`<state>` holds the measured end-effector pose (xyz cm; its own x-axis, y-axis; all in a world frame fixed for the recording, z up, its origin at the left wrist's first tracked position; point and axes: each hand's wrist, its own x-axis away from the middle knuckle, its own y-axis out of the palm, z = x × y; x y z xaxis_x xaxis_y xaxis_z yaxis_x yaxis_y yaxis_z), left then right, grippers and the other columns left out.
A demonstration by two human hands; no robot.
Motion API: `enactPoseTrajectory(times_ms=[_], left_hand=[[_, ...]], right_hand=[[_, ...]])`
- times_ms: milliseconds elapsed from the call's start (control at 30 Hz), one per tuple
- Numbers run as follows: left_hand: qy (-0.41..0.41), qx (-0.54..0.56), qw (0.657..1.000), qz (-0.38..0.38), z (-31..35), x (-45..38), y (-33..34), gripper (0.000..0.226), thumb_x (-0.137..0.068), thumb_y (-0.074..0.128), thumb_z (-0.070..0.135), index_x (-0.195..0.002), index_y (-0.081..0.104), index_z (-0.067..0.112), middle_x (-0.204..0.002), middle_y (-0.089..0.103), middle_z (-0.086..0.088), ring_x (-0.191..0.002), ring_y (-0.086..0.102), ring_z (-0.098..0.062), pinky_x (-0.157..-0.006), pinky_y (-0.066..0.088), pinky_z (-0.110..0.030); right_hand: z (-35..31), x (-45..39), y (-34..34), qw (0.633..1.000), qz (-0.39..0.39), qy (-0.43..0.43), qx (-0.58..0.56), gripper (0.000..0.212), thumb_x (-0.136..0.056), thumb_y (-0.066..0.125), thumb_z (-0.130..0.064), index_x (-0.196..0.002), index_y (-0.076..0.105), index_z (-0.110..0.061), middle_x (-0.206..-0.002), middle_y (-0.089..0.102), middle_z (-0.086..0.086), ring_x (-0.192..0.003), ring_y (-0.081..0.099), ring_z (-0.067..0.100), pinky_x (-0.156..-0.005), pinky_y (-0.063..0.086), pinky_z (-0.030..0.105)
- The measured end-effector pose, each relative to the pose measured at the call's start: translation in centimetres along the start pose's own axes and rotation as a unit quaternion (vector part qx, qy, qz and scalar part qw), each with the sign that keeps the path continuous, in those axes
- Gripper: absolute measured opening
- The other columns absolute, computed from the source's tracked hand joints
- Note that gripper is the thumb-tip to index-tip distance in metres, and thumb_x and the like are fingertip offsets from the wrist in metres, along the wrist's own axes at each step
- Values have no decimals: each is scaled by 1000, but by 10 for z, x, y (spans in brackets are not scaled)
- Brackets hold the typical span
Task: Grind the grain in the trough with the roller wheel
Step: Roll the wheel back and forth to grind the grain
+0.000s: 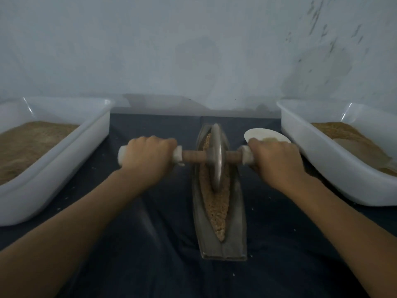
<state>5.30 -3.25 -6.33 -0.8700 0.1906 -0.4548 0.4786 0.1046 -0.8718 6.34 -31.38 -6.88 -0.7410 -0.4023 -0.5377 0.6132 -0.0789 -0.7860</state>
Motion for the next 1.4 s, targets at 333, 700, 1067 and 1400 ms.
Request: enactPoseTrajectory(times_ms=[333, 700, 1067, 1400], left_hand=[[27, 27, 999, -22, -5, 29, -7, 27, -77, 47, 55, -73, 35, 31, -76, 61, 3, -74, 63, -28, -58, 36, -32], [16, -12, 1000, -24, 2, -6, -6, 18, -80, 59, 46, -78, 50, 31, -82, 63, 3, -76, 62, -27, -60, 33, -32], [18, 22, 996, -84, -10, 38, -16, 28, -74, 48, 59, -72, 39, 33, -72, 56, 7, -76, 62, -23, -58, 35, -30], [-13, 22, 1000, -15, 2, -7, 12, 29, -81, 59, 44, -70, 37, 29, -69, 52, 5, -64, 54, -24, -59, 33, -31]], right_hand=[[-10, 31, -44, 999, 12, -35, 35, 37, -53, 85, -17, -73, 53, -15, -59, 57, 6, -45, 50, 27, -51, 22, 27], [-4, 11, 0, 998, -46, 46, 10, 29, -75, 74, -33, -87, 52, -19, -71, 60, 4, -62, 58, 30, -49, 39, 30], [-15, 34, -52, 998, 6, -58, 37, 39, -49, 83, -12, -74, 53, -16, -57, 55, 2, -46, 53, 25, -47, 25, 26], [-9, 0, -13, 996, -40, -6, 73, 27, -72, 75, -22, -85, 52, -18, -70, 61, 3, -60, 60, 28, -48, 38, 30]])
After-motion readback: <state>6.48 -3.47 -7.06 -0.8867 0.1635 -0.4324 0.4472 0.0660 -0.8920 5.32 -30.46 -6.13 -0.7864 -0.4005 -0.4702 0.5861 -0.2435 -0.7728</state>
